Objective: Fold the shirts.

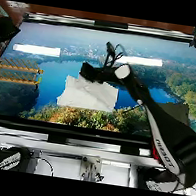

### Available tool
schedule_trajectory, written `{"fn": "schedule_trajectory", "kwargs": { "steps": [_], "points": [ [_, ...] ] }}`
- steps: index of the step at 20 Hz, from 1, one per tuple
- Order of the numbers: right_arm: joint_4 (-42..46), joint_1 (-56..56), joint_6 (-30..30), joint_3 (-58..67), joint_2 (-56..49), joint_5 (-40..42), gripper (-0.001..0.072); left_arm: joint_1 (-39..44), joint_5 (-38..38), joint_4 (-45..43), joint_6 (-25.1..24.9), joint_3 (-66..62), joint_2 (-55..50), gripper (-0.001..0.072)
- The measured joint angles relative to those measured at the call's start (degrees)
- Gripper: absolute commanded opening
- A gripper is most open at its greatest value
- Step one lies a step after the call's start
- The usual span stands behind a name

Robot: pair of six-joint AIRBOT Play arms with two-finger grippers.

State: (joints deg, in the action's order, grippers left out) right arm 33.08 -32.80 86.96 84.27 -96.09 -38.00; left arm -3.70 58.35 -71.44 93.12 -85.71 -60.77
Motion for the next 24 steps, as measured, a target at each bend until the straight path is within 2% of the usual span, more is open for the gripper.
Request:
{"fn": "schedule_trajectory", "kwargs": {
  "steps": [6,7,8,9,13,16,21,23,24],
  "points": [
    [-10.99,-3.06,-2.78,-0.02,-7.89,4.55,0.0107,1.25,4.39,-0.79,-0.52,0.74,1.22,0.0028],
    [-12.02,-3.34,-3.08,0.0,-8.35,5.07,0.0266,1.6,4.42,-0.85,-0.59,1.01,1.27,0.0028],
    [-12.7,-3.67,-3.19,0.0,-8.63,5.18,0.0579,1.92,4.44,-0.9,-0.68,1.22,1.22,0.0028],
    [-13.42,-4.04,-3.28,0.0,-8.83,5.01,0.0625,2.21,4.35,-0.94,-0.72,1.44,1.16,0.0028],
    [-13.81,-3.26,-5.53,0.0,-8.46,0.68,0.0625,2.73,4.17,-1.01,-0.79,1.79,0.92,0.0029],
    [-8.35,0.44,-5.22,0.0,-5.95,-7.56,0.0625,2.86,4.11,-1.03,-0.85,1.88,0.83,0.0029],
    [14.8,10.86,2.73,0.02,1.66,-23.52,0.0626,2.89,4.07,-1.55,-1.62,1.9,0.74,0.0029],
    [24.04,15.15,6.27,-0.42,3.28,-28.37,0.0679,2.89,4.07,-1.64,-1.84,1.9,0.74,0.0029],
    [26.27,16.98,7.32,-0.96,3.52,-29.73,0.0679,2.89,4.07,-1.64,-1.97,1.9,0.74,0.0029]
  ]
}}
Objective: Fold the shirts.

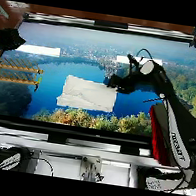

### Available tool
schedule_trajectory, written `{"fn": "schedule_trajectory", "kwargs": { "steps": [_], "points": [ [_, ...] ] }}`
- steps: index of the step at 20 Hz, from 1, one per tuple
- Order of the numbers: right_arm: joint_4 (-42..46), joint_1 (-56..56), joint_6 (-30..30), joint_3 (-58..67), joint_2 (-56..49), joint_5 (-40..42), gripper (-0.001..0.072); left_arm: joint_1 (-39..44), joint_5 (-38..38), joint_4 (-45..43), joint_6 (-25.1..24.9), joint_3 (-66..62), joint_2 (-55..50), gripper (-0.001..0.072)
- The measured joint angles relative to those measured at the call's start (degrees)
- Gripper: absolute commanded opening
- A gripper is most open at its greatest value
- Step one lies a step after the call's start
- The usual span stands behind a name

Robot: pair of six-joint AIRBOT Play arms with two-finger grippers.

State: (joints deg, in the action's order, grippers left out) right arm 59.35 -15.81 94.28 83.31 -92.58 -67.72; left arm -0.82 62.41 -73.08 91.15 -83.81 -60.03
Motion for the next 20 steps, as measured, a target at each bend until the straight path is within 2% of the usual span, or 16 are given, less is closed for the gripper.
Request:
{"fn": "schedule_trajectory", "kwargs": {
  "steps": [4,11,12,13,14,17,20],
  "points": [
    [1.42,4.04,0.9,-2.27,-3.13,-1.68,0.0679,0.0,0.04,-0.04,-0.15,0.0,0.0,0.0029],
    [-8.85,5.51,-3.96,-3.1,-12.15,-1.73,0.0675,0.0,0.07,-0.04,-0.22,0.0,0.0,0.0029],
    [-10.64,5.53,-4.35,-3.08,-13.07,-1.79,0.0596,0.0,0.07,-0.04,-0.22,0.0,0.0,0.0029],
    [-11.85,5.49,-5.11,-3.08,-13.84,-1.68,0.0366,0.0,0.07,-0.04,-0.22,-0.02,0.0,0.0029],
    [-13.31,5.51,-6.12,-3.32,-14.73,-1.25,0.0069,0.0,0.07,-0.04,-0.22,-0.02,0.0,0.0029],
    [-18.36,5.81,-10.1,-3.19,-15.19,-0.66,0.0079,0.0,0.02,-0.04,-0.04,-0.02,0.02,0.0029],
    [-24.96,7.06,-15.17,-1.05,-10.51,-2.62,0.0079,0.0,0.04,-0.02,0.11,-0.02,0.0,0.0029]
  ]
}}
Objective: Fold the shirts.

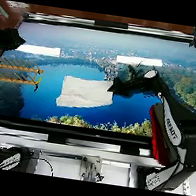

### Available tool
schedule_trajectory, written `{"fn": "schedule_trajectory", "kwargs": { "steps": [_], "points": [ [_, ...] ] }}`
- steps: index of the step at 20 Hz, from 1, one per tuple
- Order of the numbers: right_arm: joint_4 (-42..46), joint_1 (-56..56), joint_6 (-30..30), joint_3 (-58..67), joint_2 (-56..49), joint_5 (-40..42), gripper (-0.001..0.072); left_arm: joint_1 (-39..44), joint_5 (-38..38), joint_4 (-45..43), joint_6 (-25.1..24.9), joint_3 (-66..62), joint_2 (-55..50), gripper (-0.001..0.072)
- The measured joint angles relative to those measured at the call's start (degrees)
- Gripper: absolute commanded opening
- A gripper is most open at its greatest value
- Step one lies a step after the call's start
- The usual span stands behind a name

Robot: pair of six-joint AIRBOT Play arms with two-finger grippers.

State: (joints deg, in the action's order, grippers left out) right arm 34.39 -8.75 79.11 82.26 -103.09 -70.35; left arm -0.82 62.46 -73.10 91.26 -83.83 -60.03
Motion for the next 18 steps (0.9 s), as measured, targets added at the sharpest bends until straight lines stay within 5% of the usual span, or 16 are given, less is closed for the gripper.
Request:
{"fn": "schedule_trajectory", "kwargs": {
  "steps": [3,9,18],
  "points": [
    [-2.14,2.38,0.33,4.68,7.91,-2.32,0.008,0.0,0.0,-0.02,0.02,0.02,0.0,0.0029],
    [5.14,9.57,13.44,20.35,21.31,-13.29,0.0079,0.0,0.02,-0.02,0.02,0.02,0.0,0.003],
    [19.5,23.34,23.78,34.42,28.11,-27.32,0.008,0.04,0.24,0.0,-1.7,0.02,-0.09,0.0029]
  ]
}}
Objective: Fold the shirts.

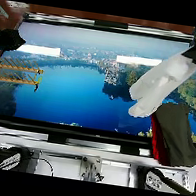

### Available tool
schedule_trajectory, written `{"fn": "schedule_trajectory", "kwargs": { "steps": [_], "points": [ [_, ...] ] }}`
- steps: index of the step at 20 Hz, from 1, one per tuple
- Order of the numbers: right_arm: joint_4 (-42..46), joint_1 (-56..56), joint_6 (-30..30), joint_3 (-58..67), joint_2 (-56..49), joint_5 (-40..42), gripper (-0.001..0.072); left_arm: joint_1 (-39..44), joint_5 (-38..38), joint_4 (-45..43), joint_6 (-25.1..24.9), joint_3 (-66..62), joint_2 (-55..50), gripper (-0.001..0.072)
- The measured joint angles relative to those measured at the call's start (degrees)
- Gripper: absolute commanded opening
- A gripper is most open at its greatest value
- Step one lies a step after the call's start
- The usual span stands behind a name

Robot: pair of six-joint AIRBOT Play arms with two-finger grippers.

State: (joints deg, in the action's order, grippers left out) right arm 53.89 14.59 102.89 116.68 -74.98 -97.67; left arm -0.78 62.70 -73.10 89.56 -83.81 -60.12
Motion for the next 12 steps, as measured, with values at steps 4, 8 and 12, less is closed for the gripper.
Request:
{"fn": "schedule_trajectory", "kwargs": {
  "steps": [4,8,12],
  "points": [
    [1.81,3.54,0.11,0.72,-0.79,1.42,0.008,0.07,0.0,-0.02,-0.33,0.0,0.0,0.0029],
    [0.59,4.63,0.48,0.92,-1.11,2.71,0.008,0.09,0.0,0.0,-0.5,0.0,0.0,0.0029],
    [4.59,4.98,-0.55,0.87,-1.79,5.05,0.008,0.37,-0.04,0.31,-0.59,0.0,0.0,0.0029]
  ]
}}
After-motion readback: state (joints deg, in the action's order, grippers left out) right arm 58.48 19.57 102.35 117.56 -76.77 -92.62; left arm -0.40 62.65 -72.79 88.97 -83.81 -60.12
